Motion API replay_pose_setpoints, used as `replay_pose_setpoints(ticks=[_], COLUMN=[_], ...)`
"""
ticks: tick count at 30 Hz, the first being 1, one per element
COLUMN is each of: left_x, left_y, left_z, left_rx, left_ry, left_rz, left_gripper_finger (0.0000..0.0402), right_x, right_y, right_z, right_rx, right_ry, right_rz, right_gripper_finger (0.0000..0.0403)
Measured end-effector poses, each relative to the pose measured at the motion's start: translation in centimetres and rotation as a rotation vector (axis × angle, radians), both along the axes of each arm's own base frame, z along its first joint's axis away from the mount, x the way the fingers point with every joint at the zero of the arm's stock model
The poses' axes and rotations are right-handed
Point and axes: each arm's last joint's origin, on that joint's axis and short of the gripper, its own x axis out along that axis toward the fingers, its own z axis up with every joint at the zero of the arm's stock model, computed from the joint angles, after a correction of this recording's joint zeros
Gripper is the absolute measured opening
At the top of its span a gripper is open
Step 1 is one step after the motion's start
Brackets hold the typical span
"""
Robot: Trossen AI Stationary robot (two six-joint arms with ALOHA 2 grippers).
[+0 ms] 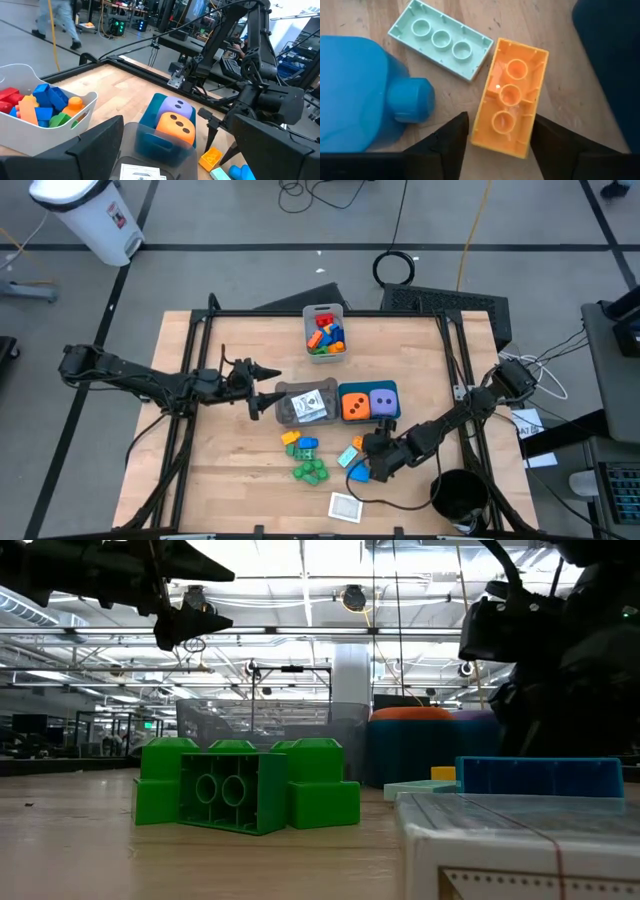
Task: Pick & Place Toys
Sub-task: Put the right yellow game piece into the gray bin
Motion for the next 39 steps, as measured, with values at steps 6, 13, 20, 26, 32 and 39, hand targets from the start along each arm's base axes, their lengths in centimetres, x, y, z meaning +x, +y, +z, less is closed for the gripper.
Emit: replay_pose_setpoints(ticks=[6, 13, 20, 26, 32, 39], left_x=[0.0, 0.0, 0.8, 2.9, 7.2, 13.9], left_y=[0.0, 0.0, -0.1, -0.3, -2.4, -5.3], left_z=[0.0, 0.0, -1.2, -2.7, -1.1, 0.3], left_rx=[0.003, -0.022, -0.201, -0.290, -0.172, -0.080], left_ry=[0.001, -0.006, 0.031, -0.014, -0.003, 0.105], left_rz=[0.000, 0.002, 0.025, 0.024, -0.161, -0.216], left_gripper_finger=[0.0377, 0.0377, 0.0376, 0.0376, 0.0377, 0.0377], right_x=[-0.3, -1.0, -2.1, -2.0, -1.8, -1.9], right_y=[-0.1, 0.0, 0.6, 1.6, 1.9, 1.7], right_z=[1.0, 4.1, 7.0, 8.1, 8.8, 8.8], right_rx=[0.008, 0.018, -0.291, -0.595, -0.701, -0.760], right_ry=[-0.006, -0.111, -0.317, -0.419, -0.451, -0.438], right_rz=[0.039, 0.082, 0.137, 0.216, 0.245, 0.225], right_gripper_finger=[0.0138, 0.0138, 0.0138, 0.0138, 0.0138, 0.0138])
